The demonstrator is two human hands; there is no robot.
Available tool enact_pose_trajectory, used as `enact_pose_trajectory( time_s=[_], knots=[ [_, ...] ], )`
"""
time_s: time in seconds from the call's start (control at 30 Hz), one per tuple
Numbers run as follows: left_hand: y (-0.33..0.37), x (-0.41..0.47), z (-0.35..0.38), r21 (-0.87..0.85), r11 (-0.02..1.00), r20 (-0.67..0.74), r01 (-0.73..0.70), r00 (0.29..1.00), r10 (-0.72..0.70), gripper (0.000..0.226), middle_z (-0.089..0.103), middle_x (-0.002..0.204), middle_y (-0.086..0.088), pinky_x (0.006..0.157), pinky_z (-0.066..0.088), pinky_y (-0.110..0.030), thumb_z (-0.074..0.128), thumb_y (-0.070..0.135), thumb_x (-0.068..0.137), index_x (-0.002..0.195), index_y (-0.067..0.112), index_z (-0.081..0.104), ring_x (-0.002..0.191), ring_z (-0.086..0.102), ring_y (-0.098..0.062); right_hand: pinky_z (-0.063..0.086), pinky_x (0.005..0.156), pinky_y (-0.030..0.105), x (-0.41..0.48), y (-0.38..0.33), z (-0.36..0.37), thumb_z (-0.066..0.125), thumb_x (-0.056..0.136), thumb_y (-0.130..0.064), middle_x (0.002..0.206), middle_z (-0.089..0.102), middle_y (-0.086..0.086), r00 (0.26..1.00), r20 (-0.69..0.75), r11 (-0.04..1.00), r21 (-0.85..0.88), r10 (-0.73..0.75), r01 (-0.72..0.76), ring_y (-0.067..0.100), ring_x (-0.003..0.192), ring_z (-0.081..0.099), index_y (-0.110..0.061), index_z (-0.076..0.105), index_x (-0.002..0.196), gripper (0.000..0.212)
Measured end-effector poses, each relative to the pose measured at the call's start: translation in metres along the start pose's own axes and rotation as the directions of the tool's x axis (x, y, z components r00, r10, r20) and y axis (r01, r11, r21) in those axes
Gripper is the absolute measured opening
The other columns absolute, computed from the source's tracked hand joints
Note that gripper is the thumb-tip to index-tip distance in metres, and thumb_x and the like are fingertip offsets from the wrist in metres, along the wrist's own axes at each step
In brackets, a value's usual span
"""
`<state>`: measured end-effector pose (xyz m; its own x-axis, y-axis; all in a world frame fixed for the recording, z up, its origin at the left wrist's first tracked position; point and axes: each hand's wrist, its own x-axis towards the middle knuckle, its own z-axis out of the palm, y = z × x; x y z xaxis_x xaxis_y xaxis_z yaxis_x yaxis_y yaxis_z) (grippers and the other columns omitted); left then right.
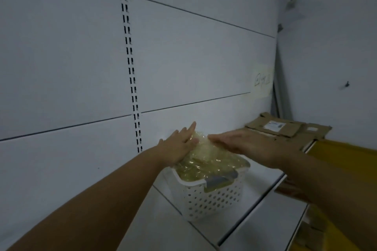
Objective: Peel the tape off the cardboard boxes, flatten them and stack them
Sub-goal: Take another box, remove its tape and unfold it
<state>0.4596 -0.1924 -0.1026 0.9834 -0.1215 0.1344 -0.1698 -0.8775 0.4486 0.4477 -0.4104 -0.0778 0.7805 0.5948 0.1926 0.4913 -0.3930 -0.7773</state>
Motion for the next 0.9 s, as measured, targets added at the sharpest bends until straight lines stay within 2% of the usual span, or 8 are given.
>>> enact_pose_trajectory(
  time_s=[0.07,0.13,0.23,0.3,0.43,0.57,0.73,0.9],
  knots=[
    [-0.001,-0.001,0.002,0.012,1.0,-0.022,-0.01,1.0,0.01,0.056,0.001,0.16,0.001,0.116,0.0,-0.056,0.013,0.055,0.096,0.143,0.045,-0.015,0.147,-0.003,-0.025,0.05,0.092,0.026,0.004,0.0,-0.019,0.057,0.088,-0.029,0.113,0.069,0.003,0.978,-0.207,0.985,0.171,0.005,0.031,0.011,0.099,0.066,-0.021,0.071,0.097,0.018],
    [0.002,-0.005,0.002,0.062,0.998,-0.049,-0.007,0.999,0.01,0.055,-0.001,0.16,0.0,0.115,-0.004,-0.055,0.009,0.054,0.095,0.142,0.045,-0.017,0.147,-0.003,-0.025,0.049,0.093,0.029,0.01,-0.006,-0.023,0.057,0.091,-0.018,0.112,0.069,0.002,0.928,-0.367,0.997,0.005,-0.072,0.079,0.013,0.101,0.065,-0.021,0.071,0.097,0.015],
    [0.011,-0.01,0.001,0.273,0.961,-0.125,0.033,0.992,0.001,0.053,-0.001,0.16,0.0,0.109,-0.008,-0.063,0.005,0.057,0.094,0.142,0.047,-0.017,0.147,-0.004,-0.024,0.036,0.099,0.024,0.021,-0.015,0.002,0.052,0.094,-0.026,0.129,0.058,-0.005,0.978,-0.101,0.855,-0.507,-0.185,0.109,0.012,0.116,0.053,-0.024,0.056,0.127,0.034],
    [0.012,-0.01,0.001,0.314,0.946,-0.205,0.077,0.979,-0.011,0.053,-0.005,0.16,0.0,0.107,-0.009,-0.067,0.004,0.059,0.092,0.139,0.051,-0.02,0.146,-0.011,-0.026,0.031,0.097,0.023,0.026,-0.018,0.018,0.048,0.095,-0.03,0.139,0.051,-0.004,0.989,0.012,0.766,-0.63,-0.148,0.123,0.014,0.122,0.047,-0.025,0.047,0.136,0.042],
    [0.008,-0.022,0.001,-0.264,0.959,-0.33,-0.103,0.944,0.01,0.061,0.013,0.159,-0.006,0.114,0.011,-0.06,0.02,0.07,0.084,0.132,0.062,-0.017,0.145,0.012,-0.033,0.03,0.105,0.031,0.031,-0.018,0.022,0.038,0.099,-0.033,0.142,0.047,0.0,0.994,0.028,0.725,-0.682,-0.104,0.095,0.019,0.128,0.043,-0.019,0.043,0.138,0.042],
    [0.009,-0.041,-0.012,-0.5,0.854,-0.494,-0.142,0.857,-0.147,0.053,0.023,0.156,-0.002,0.102,0.019,-0.022,0.027,0.034,0.101,0.149,0.036,0.005,0.141,0.027,-0.02,0.032,0.103,0.031,0.025,-0.014,0.02,0.027,0.102,-0.031,0.143,0.043,0.008,0.995,0.014,0.754,-0.652,-0.095,0.081,0.025,0.128,0.043,-0.013,0.035,0.139,0.042],
    [-0.008,-0.06,-0.036,-0.197,0.975,-0.354,0.105,0.92,-0.17,0.049,0.036,0.149,-0.006,0.105,0.034,-0.03,0.044,0.028,0.097,0.144,0.022,0.031,0.13,0.042,-0.025,0.032,0.092,0.026,0.026,-0.015,0.011,0.034,0.1,-0.038,0.144,0.043,0.005,0.889,-0.44,0.991,-0.067,-0.13,0.112,0.019,0.121,0.046,-0.024,0.036,0.139,0.042],
    [-0.012,-0.106,-0.087,0.247,0.95,-0.247,0.189,0.961,-0.126,0.043,0.043,0.144,-0.008,0.105,0.031,-0.031,0.041,0.037,0.097,0.136,0.02,0.046,0.128,0.042,-0.024,0.038,0.079,0.026,0.033,-0.057,0.031,0.047,0.095,-0.025,0.122,0.062,0.003,0.764,-0.514,0.887,-0.432,-0.391,0.164,0.007,0.066,0.05,-0.017,0.055,0.124,0.03]
  ],
)
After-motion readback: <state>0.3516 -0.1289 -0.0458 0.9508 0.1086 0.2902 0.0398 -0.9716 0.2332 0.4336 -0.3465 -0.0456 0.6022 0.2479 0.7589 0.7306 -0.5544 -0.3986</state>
